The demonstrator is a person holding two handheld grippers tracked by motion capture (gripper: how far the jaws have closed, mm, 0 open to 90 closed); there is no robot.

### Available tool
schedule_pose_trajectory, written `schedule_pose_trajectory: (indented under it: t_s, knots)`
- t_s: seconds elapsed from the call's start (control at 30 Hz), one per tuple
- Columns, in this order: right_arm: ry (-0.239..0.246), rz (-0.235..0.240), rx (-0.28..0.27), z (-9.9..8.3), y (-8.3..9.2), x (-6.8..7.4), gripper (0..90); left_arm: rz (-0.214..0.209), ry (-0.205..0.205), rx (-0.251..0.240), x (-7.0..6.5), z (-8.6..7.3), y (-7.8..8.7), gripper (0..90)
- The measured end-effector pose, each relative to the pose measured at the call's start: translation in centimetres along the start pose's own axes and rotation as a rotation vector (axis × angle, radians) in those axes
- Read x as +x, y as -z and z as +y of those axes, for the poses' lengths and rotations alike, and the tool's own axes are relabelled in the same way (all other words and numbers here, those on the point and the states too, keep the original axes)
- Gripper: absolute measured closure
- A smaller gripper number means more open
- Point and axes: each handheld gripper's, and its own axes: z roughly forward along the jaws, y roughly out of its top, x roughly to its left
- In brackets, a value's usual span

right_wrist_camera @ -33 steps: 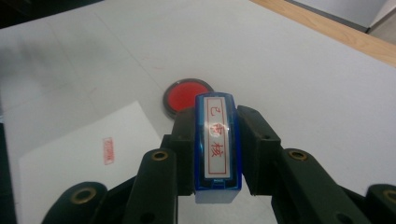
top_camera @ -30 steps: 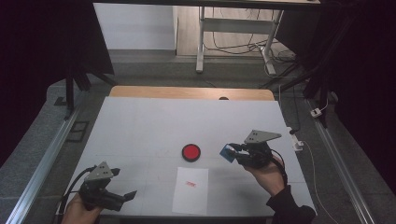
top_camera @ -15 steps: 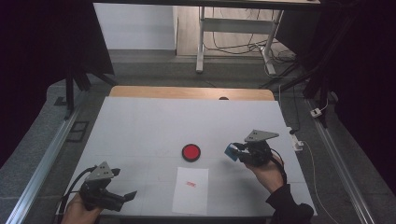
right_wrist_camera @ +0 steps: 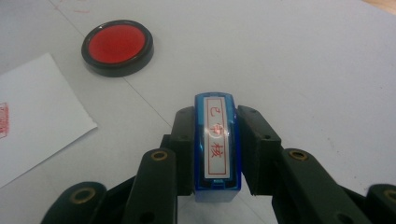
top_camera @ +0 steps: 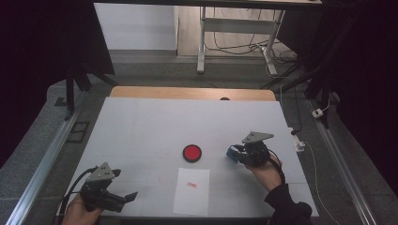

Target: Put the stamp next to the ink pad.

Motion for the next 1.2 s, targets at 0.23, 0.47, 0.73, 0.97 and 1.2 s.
schedule_pose_trajectory:
  t_s: [0.23, 0.47, 0.73, 0.97, 1.2]
  knots:
    - [0.001, -0.002, 0.009, -0.1, -0.4, 0.0, 68.3, 0.000, -0.004, 0.005, 0.0, 0.0, -0.1, 0.0]
    - [-0.002, -0.002, 0.015, -0.2, -0.5, -0.2, 67.9, 0.000, -0.007, 0.009, -0.1, 0.0, -0.1, 0.0]
    - [-0.014, -0.003, -0.002, 0.0, -0.1, -0.1, 62.2, -0.003, -0.001, 0.007, 0.0, 0.0, -0.1, 0.0]
    - [-0.040, -0.002, -0.037, 0.3, 1.0, 0.1, 50.9, -0.004, 0.001, 0.005, 0.0, 0.0, -0.1, 0.0]
    - [-0.046, -0.006, -0.036, 0.5, 1.8, 0.4, 38.5, -0.005, 0.002, 0.004, 0.0, 0.0, 0.0, 0.0]
